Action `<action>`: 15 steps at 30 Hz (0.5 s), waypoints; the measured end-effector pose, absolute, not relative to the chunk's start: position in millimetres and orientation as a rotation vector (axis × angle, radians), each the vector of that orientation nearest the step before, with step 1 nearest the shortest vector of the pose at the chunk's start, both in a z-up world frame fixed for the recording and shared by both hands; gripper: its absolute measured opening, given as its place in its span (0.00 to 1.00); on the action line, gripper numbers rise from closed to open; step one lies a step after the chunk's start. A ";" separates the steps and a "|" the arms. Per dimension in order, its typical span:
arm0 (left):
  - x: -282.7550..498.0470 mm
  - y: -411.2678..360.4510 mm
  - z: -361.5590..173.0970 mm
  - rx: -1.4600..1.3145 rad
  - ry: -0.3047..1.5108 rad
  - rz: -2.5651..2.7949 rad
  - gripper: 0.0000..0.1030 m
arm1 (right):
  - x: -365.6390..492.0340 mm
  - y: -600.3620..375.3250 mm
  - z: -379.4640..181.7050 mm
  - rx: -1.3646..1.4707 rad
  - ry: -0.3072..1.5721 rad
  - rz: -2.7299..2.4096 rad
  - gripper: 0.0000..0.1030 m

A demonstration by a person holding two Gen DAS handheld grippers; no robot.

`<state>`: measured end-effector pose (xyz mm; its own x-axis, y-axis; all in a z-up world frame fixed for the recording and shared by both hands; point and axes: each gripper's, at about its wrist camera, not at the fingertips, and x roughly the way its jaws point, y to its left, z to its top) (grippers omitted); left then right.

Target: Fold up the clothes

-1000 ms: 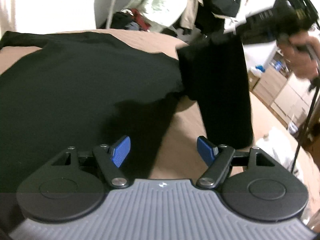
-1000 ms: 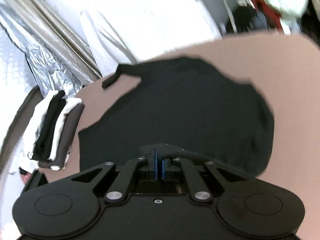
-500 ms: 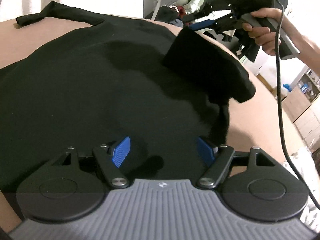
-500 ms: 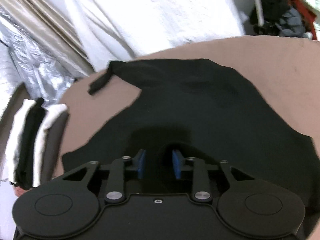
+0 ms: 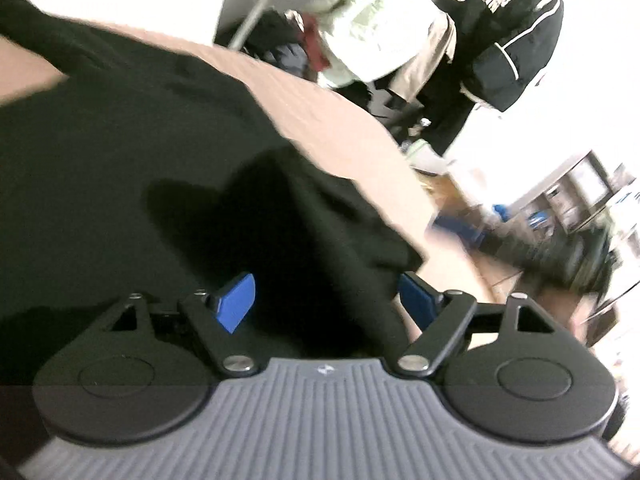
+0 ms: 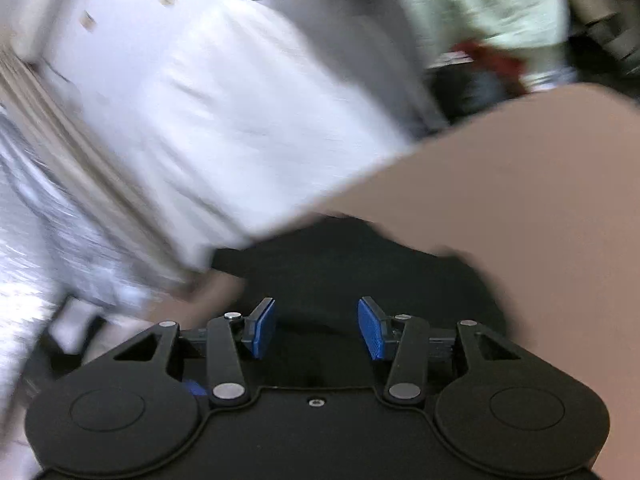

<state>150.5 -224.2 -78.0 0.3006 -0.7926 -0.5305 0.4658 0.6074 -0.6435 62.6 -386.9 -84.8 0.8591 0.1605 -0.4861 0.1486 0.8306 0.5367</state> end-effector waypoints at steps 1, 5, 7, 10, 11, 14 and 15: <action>152.1 -238.0 -79.5 -0.380 0.949 -0.856 0.79 | 52.5 -380.9 -94.3 0.542 0.581 -0.035 0.51; 161.5 -285.7 -88.7 -0.133 1.052 -0.729 0.64 | 29.0 -355.6 -114.4 0.426 0.629 -0.102 0.51; 175.4 -289.8 -87.7 -0.002 1.057 -0.654 0.05 | 27.4 -346.9 -114.9 0.427 0.605 -0.138 0.53; 188.9 -264.0 -61.9 0.055 0.913 -0.561 0.05 | 33.0 -324.1 -111.3 0.356 0.603 -0.157 0.56; 192.7 -255.3 -54.0 0.068 0.880 -0.536 0.05 | 32.8 -315.8 -111.4 0.324 0.596 -0.164 0.58; 203.2 -235.4 -39.7 0.075 0.855 -0.497 0.05 | 32.9 -291.1 -116.6 0.251 0.572 -0.186 0.69; 205.8 -232.5 -38.8 0.079 0.855 -0.487 0.05 | 36.8 -281.6 -120.9 0.229 0.563 -0.213 0.69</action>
<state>205.8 -232.5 -38.8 0.5543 -0.3805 -0.7402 0.4425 0.8880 -0.1251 36.8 -281.6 -120.9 0.8251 -0.1364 -0.5483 0.2609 0.9528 0.1555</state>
